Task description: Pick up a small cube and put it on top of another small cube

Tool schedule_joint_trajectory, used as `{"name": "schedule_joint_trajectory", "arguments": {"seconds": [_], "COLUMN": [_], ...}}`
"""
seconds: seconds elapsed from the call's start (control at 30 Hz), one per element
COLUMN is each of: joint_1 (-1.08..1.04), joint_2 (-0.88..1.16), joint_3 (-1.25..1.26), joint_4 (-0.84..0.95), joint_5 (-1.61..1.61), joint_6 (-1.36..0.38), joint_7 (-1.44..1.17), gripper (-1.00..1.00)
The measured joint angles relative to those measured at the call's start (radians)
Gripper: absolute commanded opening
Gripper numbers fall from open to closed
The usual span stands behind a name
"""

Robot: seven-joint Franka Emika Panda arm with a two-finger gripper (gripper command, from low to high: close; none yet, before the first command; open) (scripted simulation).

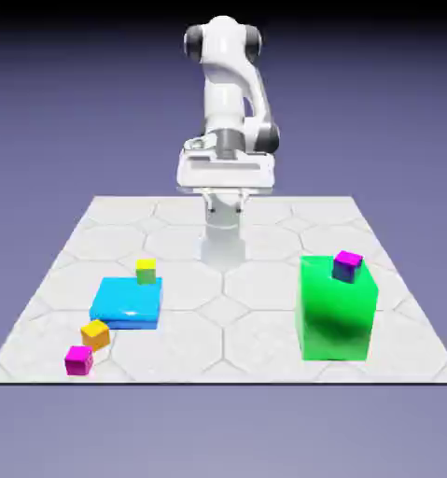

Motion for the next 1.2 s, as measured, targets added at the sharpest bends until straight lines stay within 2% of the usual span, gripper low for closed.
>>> {"name": "schedule_joint_trajectory", "arguments": {"seconds": [1.2], "joint_1": [-0.269], "joint_2": [1.305], "joint_3": [-0.555], "joint_4": [1.159], "joint_5": [0.834], "joint_6": [-1.264], "joint_7": [0.387], "gripper": [0.0]}}
